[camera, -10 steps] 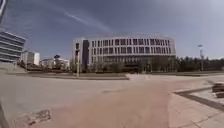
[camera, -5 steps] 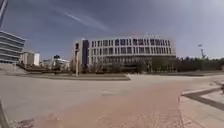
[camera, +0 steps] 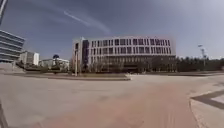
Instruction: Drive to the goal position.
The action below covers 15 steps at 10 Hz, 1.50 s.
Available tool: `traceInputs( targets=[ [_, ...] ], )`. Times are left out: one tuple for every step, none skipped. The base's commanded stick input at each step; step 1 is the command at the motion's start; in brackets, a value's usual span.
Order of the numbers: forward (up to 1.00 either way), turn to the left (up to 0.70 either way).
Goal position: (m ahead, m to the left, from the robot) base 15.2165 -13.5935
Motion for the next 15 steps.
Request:
traceInputs(
  targets=[
    [0.7, 0.0],
    [0.7, 0.0],
    [0.7, 0.0],
    [0.7, 0.0],
    [0.7, 0.0],
    [0.7, 0.0],
    [0.7, -0.11],
    [0.7, -0.32],
    [0.7, -0.34],
    [0.7, -0.33],
    [0.7, -0.11],
    [0.7, 0.0],
    [0.7, 0.0],
    [0.7, 0.0],
    [0.7, 0.0]
  ],
)
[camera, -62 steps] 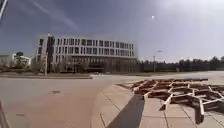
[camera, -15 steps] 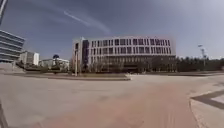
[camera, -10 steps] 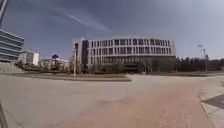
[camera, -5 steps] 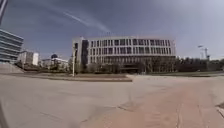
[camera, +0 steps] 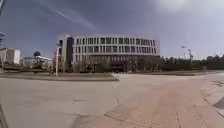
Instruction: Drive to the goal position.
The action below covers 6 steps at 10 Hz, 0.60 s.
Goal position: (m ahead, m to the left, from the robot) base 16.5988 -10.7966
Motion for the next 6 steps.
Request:
traceInputs(
  targets=[
    [0.7, 0.0],
    [0.7, 0.0],
    [0.7, 0.0],
    [0.7, 0.0],
    [0.7, 0.0],
    [0.7, 0.0]
  ],
)
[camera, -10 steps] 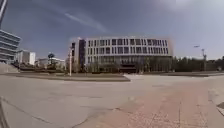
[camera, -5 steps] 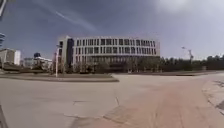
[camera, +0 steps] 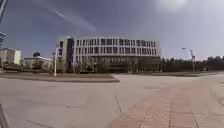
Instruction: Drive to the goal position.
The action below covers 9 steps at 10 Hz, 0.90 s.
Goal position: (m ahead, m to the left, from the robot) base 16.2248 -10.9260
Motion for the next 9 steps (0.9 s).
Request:
traceInputs(
  targets=[
    [0.7, 0.0],
    [0.7, 0.0],
    [0.7, 0.0],
    [0.7, 0.0],
    [0.7, 0.0],
    [0.7, 0.0],
    [0.7, 0.0],
    [0.7, 0.0],
    [0.7, 0.0]
  ],
)
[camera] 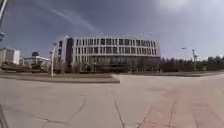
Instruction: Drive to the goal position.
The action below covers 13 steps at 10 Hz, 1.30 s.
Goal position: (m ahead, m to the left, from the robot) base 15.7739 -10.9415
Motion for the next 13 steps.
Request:
traceInputs(
  targets=[
    [0.7, 0.0],
    [0.7, 0.0],
    [0.7, 0.0],
    [0.7, 0.0],
    [0.7, 0.0],
    [0.7, 0.0],
    [0.7, 0.0],
    [0.7, 0.0],
    [0.7, 0.0],
    [0.7, 0.0],
    [0.7, 0.0],
    [0.7, 0.0],
    [0.7, 0.0]
  ],
)
